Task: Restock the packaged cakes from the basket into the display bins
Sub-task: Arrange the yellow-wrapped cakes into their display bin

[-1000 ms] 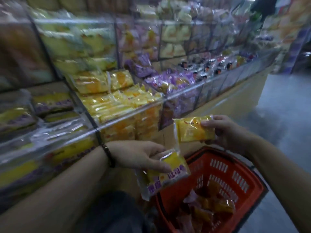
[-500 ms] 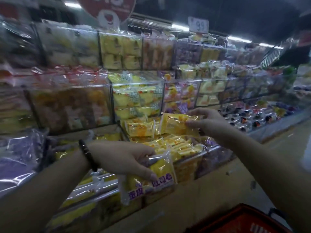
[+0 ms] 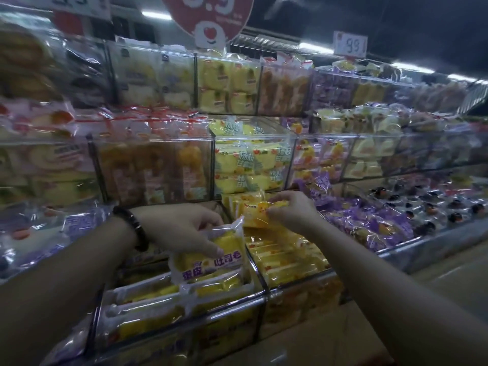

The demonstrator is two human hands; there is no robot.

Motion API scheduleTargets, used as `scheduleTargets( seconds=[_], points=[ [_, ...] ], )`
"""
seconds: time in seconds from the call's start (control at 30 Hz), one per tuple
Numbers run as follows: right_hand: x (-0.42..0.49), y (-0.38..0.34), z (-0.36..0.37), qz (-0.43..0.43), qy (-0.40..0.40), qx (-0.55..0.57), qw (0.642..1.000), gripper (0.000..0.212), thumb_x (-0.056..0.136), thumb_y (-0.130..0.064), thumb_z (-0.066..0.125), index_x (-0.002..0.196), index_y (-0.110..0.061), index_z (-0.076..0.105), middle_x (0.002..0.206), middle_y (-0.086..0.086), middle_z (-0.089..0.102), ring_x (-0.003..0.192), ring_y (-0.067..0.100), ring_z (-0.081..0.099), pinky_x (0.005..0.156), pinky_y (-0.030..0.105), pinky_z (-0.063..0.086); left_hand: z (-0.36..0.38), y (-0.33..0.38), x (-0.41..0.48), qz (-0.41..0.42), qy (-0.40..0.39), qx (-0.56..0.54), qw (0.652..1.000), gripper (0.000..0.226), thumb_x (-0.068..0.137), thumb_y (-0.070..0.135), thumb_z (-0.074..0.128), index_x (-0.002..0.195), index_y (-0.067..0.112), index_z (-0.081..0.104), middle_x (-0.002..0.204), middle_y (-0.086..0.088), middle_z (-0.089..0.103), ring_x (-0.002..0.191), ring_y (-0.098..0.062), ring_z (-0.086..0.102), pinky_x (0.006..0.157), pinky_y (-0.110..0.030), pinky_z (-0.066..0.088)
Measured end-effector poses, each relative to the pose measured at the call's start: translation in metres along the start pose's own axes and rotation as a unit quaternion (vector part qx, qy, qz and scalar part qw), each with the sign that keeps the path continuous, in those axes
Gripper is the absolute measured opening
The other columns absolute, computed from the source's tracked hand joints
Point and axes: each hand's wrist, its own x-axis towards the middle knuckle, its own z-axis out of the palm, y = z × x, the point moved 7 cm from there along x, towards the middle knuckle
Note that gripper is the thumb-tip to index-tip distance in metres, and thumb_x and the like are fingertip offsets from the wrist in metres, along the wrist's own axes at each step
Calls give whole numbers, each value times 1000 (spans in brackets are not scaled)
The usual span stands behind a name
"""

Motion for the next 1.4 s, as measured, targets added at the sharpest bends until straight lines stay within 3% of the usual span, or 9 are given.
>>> scheduleTargets(
  seconds=[0.2, 0.33, 0.5, 0.63, 0.7, 0.87, 1.03, 1.2, 1.4],
  points=[
    [-13, -14, -3, -54, 22, -53, 997, 32, 86, -33, 85, 116, -32, 74, 128, 0, 66, 112, 18, 62, 91, 42, 58, -10, -33, -12, -69, 32, 101, 992, 27, 92, 47, 74, 112, 35, 62, 106, 13, 71, 94, -7, 69, 84, -34, 59],
    [-17, -23, 0, -63, 7, -102, 993, 35, 90, -39, 80, 123, -31, 72, 143, 6, 55, 131, 27, 55, 104, 46, 52, -12, -49, -19, -107, 37, 118, 987, 35, 91, 44, 76, 120, 35, 57, 108, 13, 67, 95, -6, 66, 82, -31, 59],
    [-33, -49, -1, -126, 91, -135, 979, 27, 91, -36, 75, 116, -27, 70, 128, 8, 52, 127, 30, 50, 106, 50, 48, -18, -64, -27, -154, 32, 150, 976, 37, 93, 39, 75, 125, 32, 59, 118, 8, 62, 87, -9, 65, 60, -23, 55],
    [-68, -101, 35, -229, 44, -139, 962, 11, 93, -30, 72, 103, -25, 72, 107, -2, 63, 106, 17, 55, 85, 34, 44, -19, -80, -27, -182, 36, 198, 962, 53, 92, 46, 75, 138, 26, 58, 126, 4, 62, 107, -18, 61, 85, -34, 55],
    [-83, -122, 64, -261, -18, -153, 953, 16, 92, -30, 73, 107, -23, 73, 102, -5, 66, 99, 15, 60, 82, 33, 52, -18, -82, -27, -180, 55, 206, 960, 60, 91, 44, 76, 143, 24, 54, 132, 0, 62, 110, -20, 59, 86, -33, 51],
    [-96, -136, 130, -237, -112, -137, 955, 37, 88, -31, 75, 123, -28, 65, 106, -2, 70, 94, 19, 68, 79, 43, 62, -10, -84, -26, -145, 110, 205, 962, 54, 90, 34, 79, 137, 30, 54, 127, -3, 65, 98, -19, 61, 83, -34, 54],
    [-88, -123, 154, -135, -182, -47, 973, 56, 85, -27, 85, 129, -28, 50, 111, 4, 65, 91, 20, 66, 64, 30, 52, -3, -95, -30, -168, 88, 229, 955, 47, 94, 52, 67, 137, 59, 48, 120, -3, 47, 113, -32, 48, 100, -50, 48],
    [-89, -124, 121, -133, -172, -11, 976, 52, 87, -21, 84, 131, -27, 57, 103, 0, 73, 89, 17, 72, 69, 36, 64, -13, -84, -35, -147, 156, 211, 954, 62, 86, 49, 77, 141, 35, 51, 128, -3, 57, 117, -30, 59, 97, -48, 55],
    [-92, -116, 52, -122, -139, 18, 983, 25, 95, -25, 76, 118, -23, 68, 101, 1, 76, 88, 16, 75, 74, 39, 65, -7, -24, -28, -55, 173, 125, 975, 38, 99, 41, 66, 135, 30, 59, 121, 4, 66, 105, -15, 62, 89, -36, 59]
  ],
)
